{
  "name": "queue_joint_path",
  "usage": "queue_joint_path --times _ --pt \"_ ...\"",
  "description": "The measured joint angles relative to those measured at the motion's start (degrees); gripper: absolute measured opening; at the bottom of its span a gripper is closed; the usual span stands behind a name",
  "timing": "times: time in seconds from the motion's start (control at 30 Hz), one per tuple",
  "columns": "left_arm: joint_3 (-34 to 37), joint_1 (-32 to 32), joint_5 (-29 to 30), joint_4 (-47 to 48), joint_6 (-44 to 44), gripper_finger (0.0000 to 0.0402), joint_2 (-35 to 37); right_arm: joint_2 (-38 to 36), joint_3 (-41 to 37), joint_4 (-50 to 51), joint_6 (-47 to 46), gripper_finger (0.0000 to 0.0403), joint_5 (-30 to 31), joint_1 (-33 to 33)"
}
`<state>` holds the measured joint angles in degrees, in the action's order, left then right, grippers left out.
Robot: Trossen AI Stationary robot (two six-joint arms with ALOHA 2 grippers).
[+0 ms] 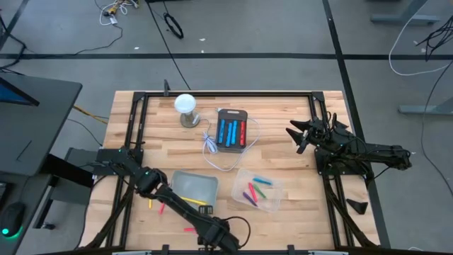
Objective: Pick & Place Markers
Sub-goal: Put the bottom pink highlighter pen into the gray bin
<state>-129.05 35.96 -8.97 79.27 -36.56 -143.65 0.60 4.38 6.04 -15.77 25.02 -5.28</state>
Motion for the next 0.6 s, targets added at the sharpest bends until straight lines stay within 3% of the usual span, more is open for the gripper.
queue_joint_path --times 0.6 --pt "1.0 2.5 4.3 2.7 -3.3 0.014 0.0 0.0 0.0 0.0 0.0 0.0231 0.0 0.0"
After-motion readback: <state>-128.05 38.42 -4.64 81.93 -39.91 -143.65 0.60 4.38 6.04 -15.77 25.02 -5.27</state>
